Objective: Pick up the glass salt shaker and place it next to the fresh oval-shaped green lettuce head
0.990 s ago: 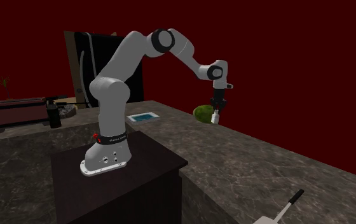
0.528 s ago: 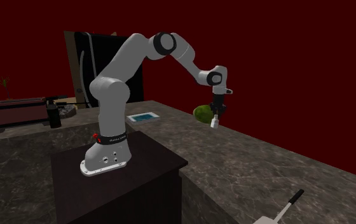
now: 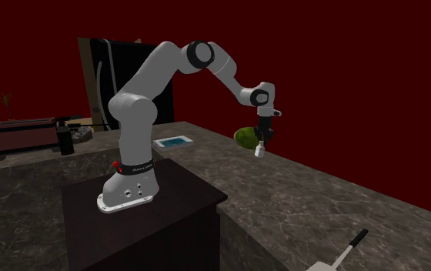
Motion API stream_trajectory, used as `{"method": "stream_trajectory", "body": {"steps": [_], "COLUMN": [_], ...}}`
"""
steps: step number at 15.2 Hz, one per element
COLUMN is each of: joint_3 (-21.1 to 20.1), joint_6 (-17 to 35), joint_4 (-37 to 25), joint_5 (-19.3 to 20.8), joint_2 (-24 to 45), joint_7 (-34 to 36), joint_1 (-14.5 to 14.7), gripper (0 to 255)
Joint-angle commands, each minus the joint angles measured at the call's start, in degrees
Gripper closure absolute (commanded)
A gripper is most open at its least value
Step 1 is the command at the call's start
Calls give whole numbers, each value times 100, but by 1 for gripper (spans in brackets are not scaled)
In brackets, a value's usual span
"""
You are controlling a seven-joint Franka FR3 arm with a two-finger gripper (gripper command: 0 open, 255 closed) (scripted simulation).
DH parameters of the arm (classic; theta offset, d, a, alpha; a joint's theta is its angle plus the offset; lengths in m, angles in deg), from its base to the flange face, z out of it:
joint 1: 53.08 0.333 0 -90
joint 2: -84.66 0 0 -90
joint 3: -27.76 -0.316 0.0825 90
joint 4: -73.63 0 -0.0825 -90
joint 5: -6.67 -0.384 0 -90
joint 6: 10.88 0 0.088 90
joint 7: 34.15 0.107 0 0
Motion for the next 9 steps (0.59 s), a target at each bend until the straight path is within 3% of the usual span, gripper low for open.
{"method": "stream_trajectory", "body": {"steps": [1, 2, 7, 9], "joint_3": [0, 0, 0, 41], "joint_6": [1, 1, 1, -262], "joint_4": [0, 0, 0, -52], "joint_5": [0, 0, 0, 53], "joint_2": [1, 1, 1, -214], "joint_7": [0, 0, 0, 31], "joint_1": [0, 0, 0, 22], "gripper": [255, 0, 0, 0]}}
